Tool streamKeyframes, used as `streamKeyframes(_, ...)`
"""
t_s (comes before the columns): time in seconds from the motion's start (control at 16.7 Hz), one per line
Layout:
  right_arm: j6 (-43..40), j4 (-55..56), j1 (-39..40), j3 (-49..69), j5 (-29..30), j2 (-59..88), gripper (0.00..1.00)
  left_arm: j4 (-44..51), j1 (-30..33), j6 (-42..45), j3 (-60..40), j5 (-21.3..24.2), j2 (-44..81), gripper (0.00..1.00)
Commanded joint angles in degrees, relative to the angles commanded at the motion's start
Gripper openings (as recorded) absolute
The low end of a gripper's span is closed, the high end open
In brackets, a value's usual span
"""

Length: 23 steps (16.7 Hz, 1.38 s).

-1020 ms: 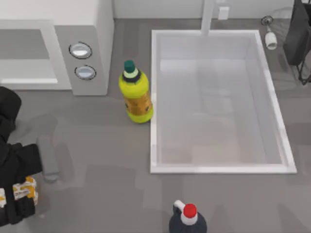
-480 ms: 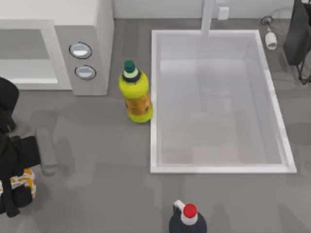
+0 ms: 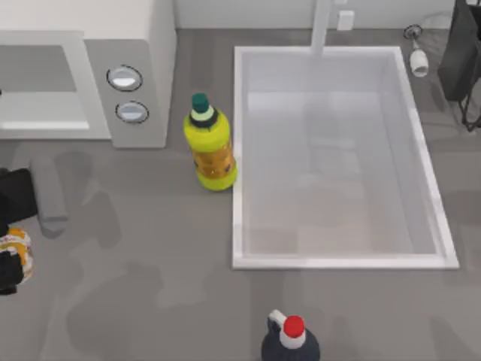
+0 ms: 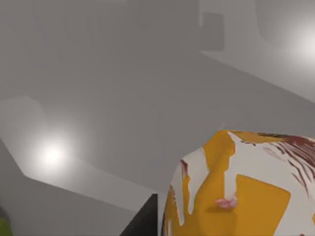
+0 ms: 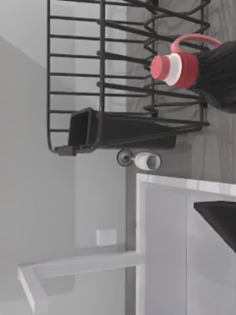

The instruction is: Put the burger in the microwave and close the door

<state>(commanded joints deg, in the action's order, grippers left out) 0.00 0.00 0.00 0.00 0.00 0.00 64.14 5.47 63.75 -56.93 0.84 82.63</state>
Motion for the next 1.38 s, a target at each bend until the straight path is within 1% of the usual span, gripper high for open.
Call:
streamKeyframes(0.36,0.00,0.00,0.00,0.00,0.00,0.00,1.00,-0.23,-0.29,-0.21,-0.35,0.03,0.00,0.00)
streamKeyframes(0.48,0.00,0.00,0.00,0.00,0.00,0.00,1.00,-3.18,-1.40,-1.68,-0.98,0.27,0.92,0.00)
streamKeyframes(0.6,0.00,0.00,0.00,0.00,0.00,0.00,1.00,-8.55,-3.28,-4.34,-1.93,0.72,2.67,0.00)
streamKeyframes(0.72,0.00,0.00,0.00,0.00,0.00,0.00,1.00,-16.29,-5.68,-8.00,-2.92,1.34,5.08,0.00)
streamKeyframes(0.84,0.00,0.00,0.00,0.00,0.00,0.00,1.00,-26.18,-8.28,-12.46,-3.64,2.11,8.00,0.00)
streamKeyframes(1.14,0.00,0.00,0.00,0.00,0.00,0.00,1.00,-54.96,-13.89,-25.64,-2.69,4.70,17.86,0.00)
streamKeyframes(1.38,0.00,0.00,0.00,0.00,0.00,0.00,1.00,-76.60,-16.39,-36.68,0.50,7.31,27.05,0.00)
